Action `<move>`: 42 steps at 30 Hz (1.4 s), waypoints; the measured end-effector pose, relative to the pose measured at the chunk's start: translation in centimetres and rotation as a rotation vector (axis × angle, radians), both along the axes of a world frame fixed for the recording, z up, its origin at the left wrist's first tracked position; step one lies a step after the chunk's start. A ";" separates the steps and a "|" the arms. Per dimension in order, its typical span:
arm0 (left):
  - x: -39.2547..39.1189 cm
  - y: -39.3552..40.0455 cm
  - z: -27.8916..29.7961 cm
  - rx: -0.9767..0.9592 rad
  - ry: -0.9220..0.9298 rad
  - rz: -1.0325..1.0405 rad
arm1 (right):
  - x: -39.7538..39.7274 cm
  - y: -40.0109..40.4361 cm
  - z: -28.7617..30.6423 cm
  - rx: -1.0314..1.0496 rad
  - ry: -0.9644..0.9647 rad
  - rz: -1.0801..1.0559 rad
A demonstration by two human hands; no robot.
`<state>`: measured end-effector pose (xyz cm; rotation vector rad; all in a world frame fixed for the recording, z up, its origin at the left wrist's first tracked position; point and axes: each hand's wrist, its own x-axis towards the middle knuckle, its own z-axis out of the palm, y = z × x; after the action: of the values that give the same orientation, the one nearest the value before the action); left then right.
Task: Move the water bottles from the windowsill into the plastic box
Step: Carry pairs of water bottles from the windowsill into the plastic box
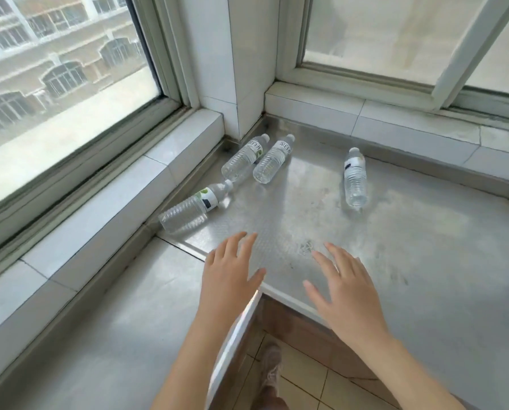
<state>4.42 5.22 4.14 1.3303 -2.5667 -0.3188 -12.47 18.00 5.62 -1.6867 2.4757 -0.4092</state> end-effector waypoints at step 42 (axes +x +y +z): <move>-25.2 -16.8 -4.3 0.541 0.452 0.443 | -29.0 -22.1 -7.5 0.117 -0.402 -0.525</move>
<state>-20.76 -11.63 -0.11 1.7050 -1.8139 -1.1289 -41.48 -4.08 -1.91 -0.7906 2.5284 -0.5713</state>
